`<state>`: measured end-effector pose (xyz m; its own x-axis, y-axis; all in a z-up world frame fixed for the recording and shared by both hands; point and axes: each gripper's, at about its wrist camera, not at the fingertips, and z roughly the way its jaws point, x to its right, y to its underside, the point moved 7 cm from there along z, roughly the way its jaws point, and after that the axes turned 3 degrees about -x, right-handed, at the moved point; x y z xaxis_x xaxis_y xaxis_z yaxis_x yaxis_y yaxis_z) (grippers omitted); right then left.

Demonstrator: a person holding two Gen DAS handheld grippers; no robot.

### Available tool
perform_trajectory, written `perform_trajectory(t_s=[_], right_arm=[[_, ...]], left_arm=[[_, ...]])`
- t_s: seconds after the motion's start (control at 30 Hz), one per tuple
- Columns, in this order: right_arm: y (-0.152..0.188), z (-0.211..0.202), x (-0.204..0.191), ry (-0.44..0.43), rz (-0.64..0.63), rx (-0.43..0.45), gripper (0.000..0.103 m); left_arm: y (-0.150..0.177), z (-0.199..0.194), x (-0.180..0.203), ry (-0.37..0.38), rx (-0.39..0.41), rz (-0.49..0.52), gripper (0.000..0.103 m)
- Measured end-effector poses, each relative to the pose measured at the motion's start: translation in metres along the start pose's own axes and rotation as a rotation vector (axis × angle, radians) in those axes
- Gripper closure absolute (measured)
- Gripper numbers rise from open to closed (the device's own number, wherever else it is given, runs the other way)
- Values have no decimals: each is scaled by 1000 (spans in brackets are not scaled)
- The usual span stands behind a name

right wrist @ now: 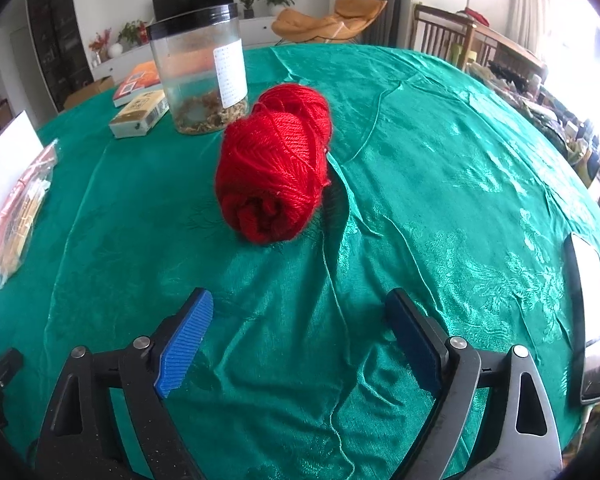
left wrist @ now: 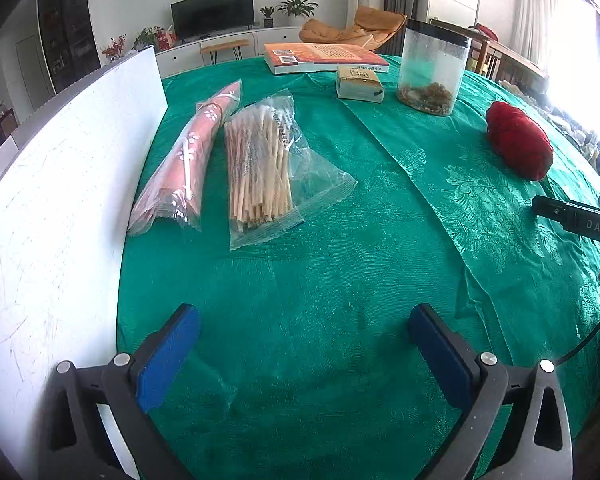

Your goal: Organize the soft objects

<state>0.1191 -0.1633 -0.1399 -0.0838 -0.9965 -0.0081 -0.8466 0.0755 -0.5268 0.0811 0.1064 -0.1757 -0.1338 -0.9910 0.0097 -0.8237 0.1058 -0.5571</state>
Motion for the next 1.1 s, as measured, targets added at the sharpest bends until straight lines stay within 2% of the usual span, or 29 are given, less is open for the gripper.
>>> perform_trajectory(t_s=[1.1], right_arm=[[1,1,0,1,1,2,11]], left_arm=[[0,0,0,0,0,0,0]])
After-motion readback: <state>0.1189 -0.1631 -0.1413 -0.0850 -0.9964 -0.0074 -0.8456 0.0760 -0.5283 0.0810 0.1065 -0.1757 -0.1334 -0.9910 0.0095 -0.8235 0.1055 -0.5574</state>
